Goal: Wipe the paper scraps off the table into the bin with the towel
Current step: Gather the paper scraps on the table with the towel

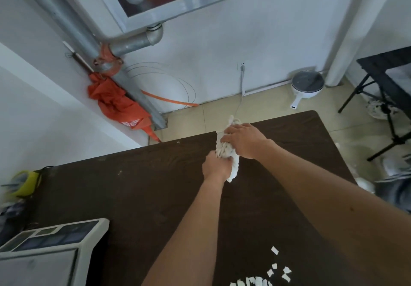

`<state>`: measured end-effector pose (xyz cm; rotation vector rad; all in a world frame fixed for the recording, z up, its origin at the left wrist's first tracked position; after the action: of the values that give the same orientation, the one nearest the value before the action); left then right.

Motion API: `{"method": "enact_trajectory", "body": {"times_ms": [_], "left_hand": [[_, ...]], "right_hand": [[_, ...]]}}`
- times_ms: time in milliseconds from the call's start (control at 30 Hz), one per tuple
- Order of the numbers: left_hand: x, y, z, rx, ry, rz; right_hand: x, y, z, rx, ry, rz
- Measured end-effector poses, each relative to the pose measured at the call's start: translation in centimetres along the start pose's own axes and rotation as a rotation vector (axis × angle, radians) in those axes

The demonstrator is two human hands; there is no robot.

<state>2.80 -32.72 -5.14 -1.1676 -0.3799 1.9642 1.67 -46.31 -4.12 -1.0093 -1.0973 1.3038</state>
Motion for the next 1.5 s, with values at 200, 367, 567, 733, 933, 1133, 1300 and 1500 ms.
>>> {"method": "enact_trajectory", "body": {"times_ms": [200,367,567,733,933,1133,1300,1500], "left_hand": [[-3.1,4.2,1.4,0.0,0.164,-0.119],[-5.7,7.3,2.7,0.079,0.305,-0.241],[-7.6,10.8,4.9,0.115,0.464,-0.35],[-7.0,12.4,6.5,0.153,0.561,-0.348],[-6.5,12.5,8.1,0.312,0.622,-0.45],[-4.1,12.7,10.3,0.423,0.63,-0.423],[-2.4,11.9,11.7,0.49,0.655,-0.498],[1.1,9.5,13.2,0.55,0.682,-0.505]], "right_hand": [[-5.0,1.0,4.2,-0.017,0.158,-0.013],[-8.7,2.5,8.3,-0.043,0.284,-0.044],[-11.7,3.1,12.8,-0.028,0.392,-0.072],[-12.3,3.9,16.7,0.004,0.504,-0.125],[-11.0,4.9,21.4,-0.003,0.688,-0.359],[-8.1,5.9,25.6,0.017,0.801,-0.424],[-4.9,6.8,27.9,-0.031,0.857,-0.5],[0.2,7.3,29.6,0.009,0.871,-0.449]]}}
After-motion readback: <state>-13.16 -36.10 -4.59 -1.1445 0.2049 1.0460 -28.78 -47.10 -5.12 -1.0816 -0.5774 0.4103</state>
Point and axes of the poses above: each hand's wrist, its own z-axis away from the middle knuckle, its own y-axis out of the palm, x = y × z, the point moved 1 cm from there along -z, towards the middle knuckle, and after that the axes turned 1 degree about -y, right-handed, at the moved point
